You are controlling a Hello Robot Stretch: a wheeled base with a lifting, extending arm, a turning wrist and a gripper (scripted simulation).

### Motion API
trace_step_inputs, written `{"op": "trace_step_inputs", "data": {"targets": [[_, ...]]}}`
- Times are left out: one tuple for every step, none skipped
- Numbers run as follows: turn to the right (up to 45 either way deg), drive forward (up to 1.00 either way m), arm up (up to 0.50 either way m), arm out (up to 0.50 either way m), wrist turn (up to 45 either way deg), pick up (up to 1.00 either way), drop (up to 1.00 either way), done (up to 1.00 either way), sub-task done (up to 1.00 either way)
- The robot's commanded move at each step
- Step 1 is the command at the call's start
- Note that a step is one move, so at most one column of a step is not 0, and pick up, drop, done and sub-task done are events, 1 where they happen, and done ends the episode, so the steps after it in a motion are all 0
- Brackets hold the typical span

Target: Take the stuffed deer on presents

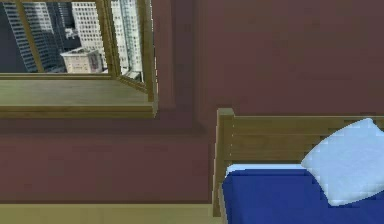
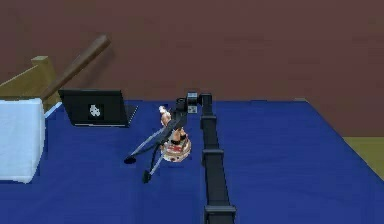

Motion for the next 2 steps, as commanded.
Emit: {"op": "trace_step_inputs", "data": {"targets": [[0.0,0.0,0.0,0.0,45.0,0.0,0.0,0.0,0.0],[0.0,0.0,0.0,0.0,45.0,0.0,0.0,0.0,0.0]]}}
